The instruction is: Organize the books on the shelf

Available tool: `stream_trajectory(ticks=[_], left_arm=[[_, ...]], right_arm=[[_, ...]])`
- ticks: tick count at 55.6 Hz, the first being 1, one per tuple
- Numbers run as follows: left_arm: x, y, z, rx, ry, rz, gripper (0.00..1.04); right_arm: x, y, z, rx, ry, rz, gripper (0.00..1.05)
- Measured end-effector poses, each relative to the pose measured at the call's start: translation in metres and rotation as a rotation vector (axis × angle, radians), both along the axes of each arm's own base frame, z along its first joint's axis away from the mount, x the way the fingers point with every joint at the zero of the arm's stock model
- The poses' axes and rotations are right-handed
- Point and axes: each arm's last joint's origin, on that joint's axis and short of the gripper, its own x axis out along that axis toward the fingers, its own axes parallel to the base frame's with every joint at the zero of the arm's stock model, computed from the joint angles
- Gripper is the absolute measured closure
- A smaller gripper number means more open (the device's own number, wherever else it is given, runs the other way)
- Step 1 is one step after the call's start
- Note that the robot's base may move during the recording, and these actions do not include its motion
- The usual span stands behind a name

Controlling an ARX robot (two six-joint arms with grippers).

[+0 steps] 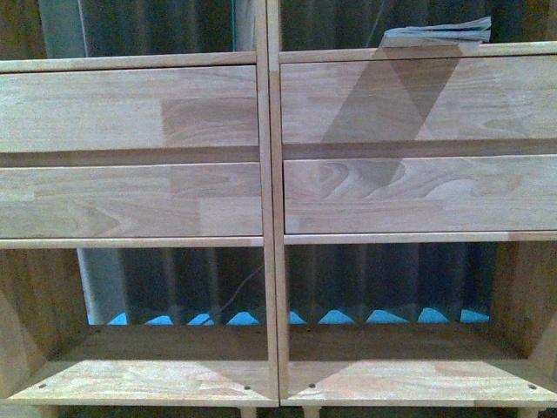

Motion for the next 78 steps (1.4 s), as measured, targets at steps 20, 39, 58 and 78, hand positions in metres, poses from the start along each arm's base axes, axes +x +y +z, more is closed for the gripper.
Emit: stream_trajectory(ticks=[20,39,58,78], left_arm=[[0.000,0.000,0.000,0.000,0.000,0.000,0.07],[0.000,0.000,0.000,0.000,0.000,0.001,0.07],[0.000,0.000,0.000,0.000,0.000,0.000,0.07],[0.000,0.000,0.000,0.000,0.000,0.000,0.07]], right_arm=[[0.000,0.000,0.000,0.000,0.000,0.000,0.07],[0.000,0.000,0.000,0.000,0.001,0.000,0.07],[0.000,0.000,0.000,0.000,0.000,0.000,0.07],[0.040,-0.005,0.063,0.448,0.178,0.433,0.07]])
